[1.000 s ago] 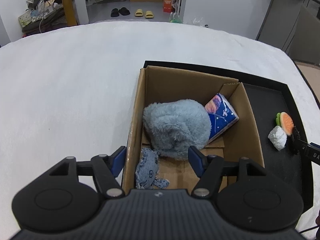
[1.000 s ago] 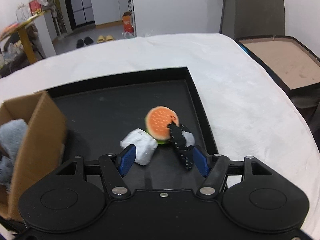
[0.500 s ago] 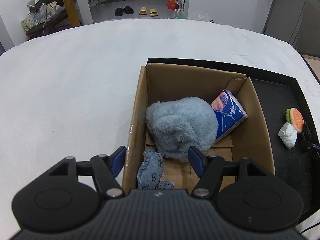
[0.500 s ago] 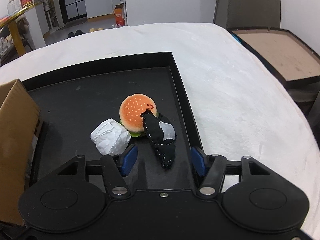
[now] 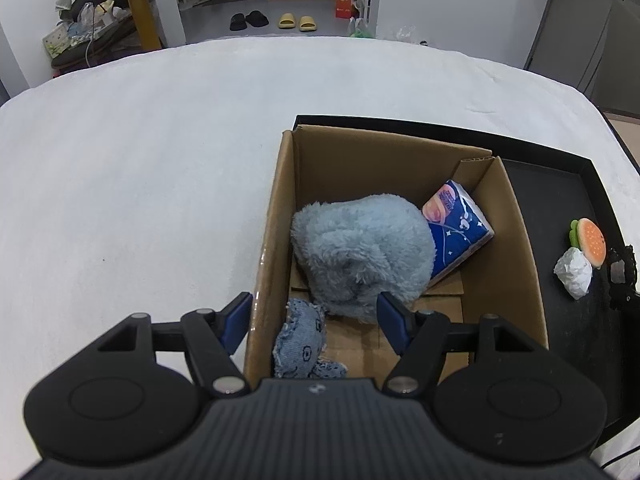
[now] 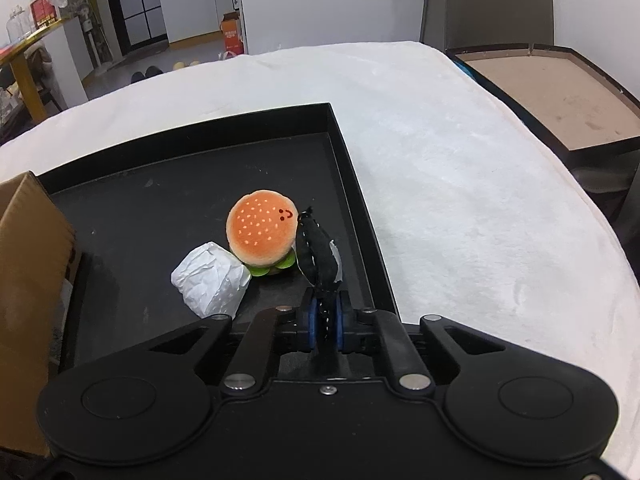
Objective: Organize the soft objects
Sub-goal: 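Lift the black item with the right gripper and carry it over the box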
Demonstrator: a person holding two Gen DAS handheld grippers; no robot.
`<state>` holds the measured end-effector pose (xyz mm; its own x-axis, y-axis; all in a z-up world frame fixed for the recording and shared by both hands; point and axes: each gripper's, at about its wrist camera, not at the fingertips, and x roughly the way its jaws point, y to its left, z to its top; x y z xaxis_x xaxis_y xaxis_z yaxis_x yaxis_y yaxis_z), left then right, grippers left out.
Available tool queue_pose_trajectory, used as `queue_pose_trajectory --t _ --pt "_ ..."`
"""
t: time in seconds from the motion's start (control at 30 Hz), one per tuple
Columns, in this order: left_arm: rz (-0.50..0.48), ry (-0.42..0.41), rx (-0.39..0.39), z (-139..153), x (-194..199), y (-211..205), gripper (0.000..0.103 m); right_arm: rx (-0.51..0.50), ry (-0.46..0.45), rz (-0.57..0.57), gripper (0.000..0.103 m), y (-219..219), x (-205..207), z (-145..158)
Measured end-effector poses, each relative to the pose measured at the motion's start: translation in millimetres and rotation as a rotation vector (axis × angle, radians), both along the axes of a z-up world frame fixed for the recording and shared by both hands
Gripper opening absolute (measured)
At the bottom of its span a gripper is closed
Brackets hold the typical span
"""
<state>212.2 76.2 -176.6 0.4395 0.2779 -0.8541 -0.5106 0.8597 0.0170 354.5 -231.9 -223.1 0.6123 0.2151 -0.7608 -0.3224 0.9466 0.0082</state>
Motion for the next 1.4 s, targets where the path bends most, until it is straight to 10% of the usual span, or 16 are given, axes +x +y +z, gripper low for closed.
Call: queue_pose_trajectory --t 1.4 --pt "-0.012 -0.121 -0.076 17.6 -37.9 22.0 0.066 0.103 -0.086 0.12 0.009 63.9 -58.5 76.8"
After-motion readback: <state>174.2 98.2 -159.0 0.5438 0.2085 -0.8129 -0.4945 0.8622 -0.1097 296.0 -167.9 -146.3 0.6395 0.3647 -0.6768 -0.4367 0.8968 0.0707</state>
